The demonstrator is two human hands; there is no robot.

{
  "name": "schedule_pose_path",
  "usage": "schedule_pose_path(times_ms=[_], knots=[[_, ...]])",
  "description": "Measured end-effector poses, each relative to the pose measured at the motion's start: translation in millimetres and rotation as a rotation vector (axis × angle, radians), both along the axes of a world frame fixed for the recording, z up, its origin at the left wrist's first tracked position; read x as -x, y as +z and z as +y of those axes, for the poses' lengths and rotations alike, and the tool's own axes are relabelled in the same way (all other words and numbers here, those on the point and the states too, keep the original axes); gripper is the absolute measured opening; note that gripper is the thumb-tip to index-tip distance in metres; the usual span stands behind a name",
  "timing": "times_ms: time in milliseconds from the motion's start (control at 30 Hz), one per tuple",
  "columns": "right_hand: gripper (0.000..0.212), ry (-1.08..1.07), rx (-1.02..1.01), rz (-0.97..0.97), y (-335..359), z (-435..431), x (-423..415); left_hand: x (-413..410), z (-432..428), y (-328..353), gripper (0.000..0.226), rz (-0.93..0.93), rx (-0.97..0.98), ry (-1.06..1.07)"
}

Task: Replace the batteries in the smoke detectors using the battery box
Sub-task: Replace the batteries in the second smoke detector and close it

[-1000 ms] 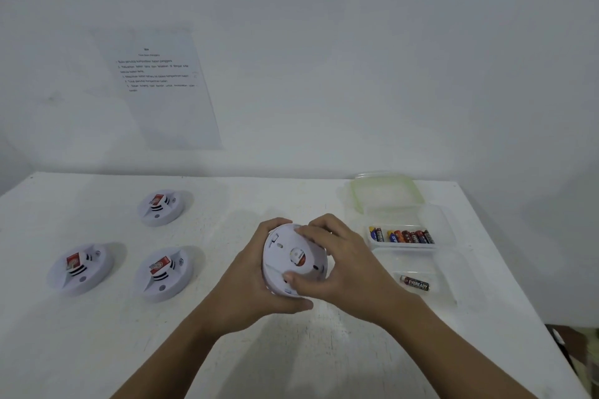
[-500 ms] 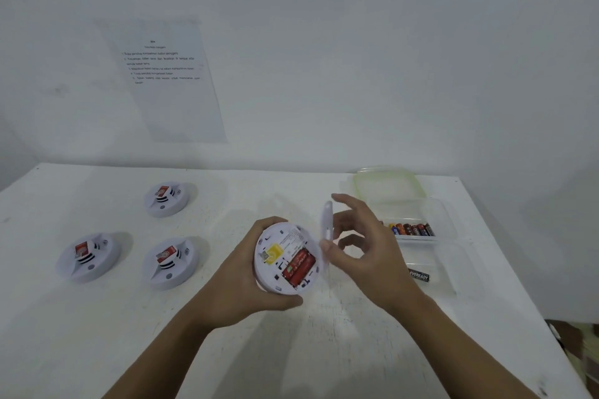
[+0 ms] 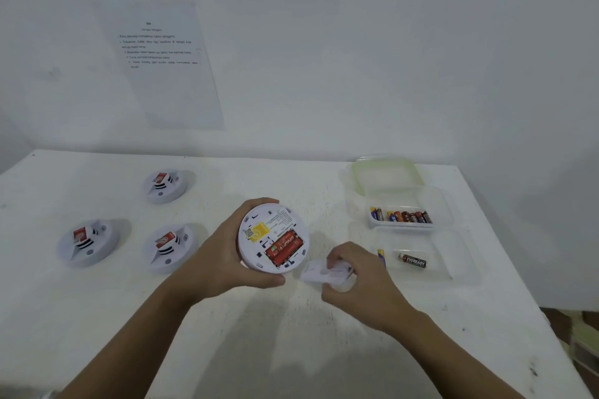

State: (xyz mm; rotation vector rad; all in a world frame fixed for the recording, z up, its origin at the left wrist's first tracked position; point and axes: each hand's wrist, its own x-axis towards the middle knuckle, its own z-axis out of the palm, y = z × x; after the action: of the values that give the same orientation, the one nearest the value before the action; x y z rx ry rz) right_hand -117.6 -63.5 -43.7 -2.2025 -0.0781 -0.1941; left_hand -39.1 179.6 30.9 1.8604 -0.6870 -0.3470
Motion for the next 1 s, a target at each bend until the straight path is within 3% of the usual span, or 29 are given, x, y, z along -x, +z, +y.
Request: schedule_pose_path(times_ms=[200,267,500,567,700,867,1000], knots=[[0.025,0.118,0.238,-0.033,-23.3,7.0,1.3,-0.9,-3.8,1.4,0.094,0.015,0.007,-0.027],[0.029,0.113,0.297,0.051,-30.0,7.2,3.1,-0.4,-4.7,0.7,0.094,0.017,0.017,-0.03],[0.049,0.107,0.349,0.181,-20.5,5.8,3.5,-1.1,-9.1,1.7,0.095,-0.009,0.033,-0.04],[0.043,0.125,0.349,0.216,-16.8,5.8,2.4,-2.7,-10.5,3.3,0.096,-0.021,0.026,-0.043],[0.026,0.063,0.213,0.098,-2.6,5.0,-2.1,-4.1,-14.9,5.8,0.096,-0.029,0.019,-0.045],[0.018,-0.206,-0.243,-0.163,42.8,-3.1,-6.2,-6.6,-24.9,8.8,0.097,-0.053,0.032,-0.04],[0.012,-0.148,-0.339,-0.222,79.2,-8.3,-5.4,-8.3,-36.2,13.0,0.097,-0.085,0.035,-0.043]])
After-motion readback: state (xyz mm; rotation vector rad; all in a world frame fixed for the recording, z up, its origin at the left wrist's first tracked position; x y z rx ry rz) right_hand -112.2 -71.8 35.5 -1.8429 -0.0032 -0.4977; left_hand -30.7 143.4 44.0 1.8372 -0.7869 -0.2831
